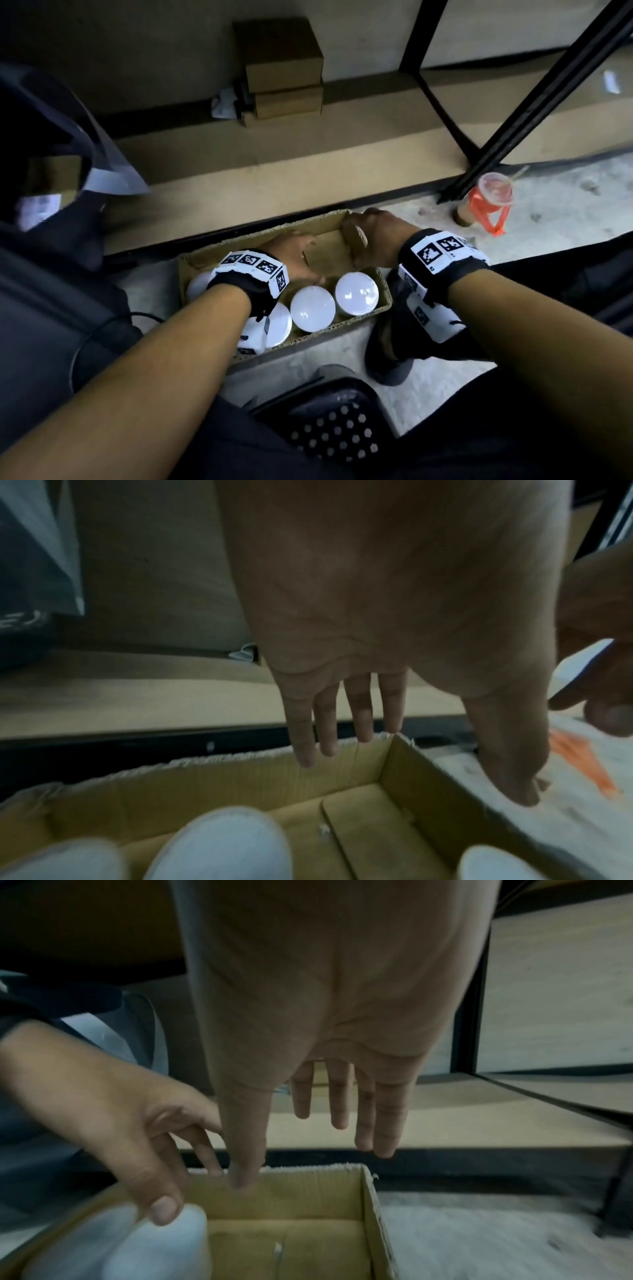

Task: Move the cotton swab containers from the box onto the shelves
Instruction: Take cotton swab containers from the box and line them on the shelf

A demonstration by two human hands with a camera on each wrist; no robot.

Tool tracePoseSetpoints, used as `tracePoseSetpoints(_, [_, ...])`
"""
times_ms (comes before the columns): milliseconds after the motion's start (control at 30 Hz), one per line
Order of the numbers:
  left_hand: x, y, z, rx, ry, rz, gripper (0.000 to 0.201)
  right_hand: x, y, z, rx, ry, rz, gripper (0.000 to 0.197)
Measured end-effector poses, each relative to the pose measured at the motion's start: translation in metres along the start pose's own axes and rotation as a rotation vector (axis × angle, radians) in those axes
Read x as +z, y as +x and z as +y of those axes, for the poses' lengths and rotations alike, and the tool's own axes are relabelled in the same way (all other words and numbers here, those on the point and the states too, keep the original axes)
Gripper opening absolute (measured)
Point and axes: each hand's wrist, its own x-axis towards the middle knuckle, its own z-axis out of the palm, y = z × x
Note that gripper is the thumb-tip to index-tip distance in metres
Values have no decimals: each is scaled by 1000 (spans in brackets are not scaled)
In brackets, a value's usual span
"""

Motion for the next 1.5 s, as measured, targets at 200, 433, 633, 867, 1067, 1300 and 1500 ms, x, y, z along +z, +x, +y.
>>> tracePoseSetpoints(200, [29, 7, -11, -50, 41, -62, 103, 46, 3, 11, 43, 47, -66, 96])
tracePoseSetpoints(433, [59, 13, -19, -82, 74, -99, 106, 78, 9, 14, 73, 75, -98, 94])
tracePoseSetpoints(633, [83, 21, -11, -95, -22, -94, 88, 95, 16, 11, 90, 41, -110, 92])
tracePoseSetpoints(867, [94, 31, -9, -113, -35, -80, 76, 109, 23, 7, 123, 51, -141, 100])
tracePoseSetpoints(1067, [105, 29, -9, -106, 33, -69, 84, 117, 28, 11, 143, 43, -130, 100])
tracePoseSetpoints(1300, [107, 31, -9, -108, 84, -60, 99, 123, 26, 10, 122, -1, -83, 96])
tracePoseSetpoints(1500, [108, 30, -4, -126, 108, -52, 100, 122, 25, 7, 112, -10, -79, 93])
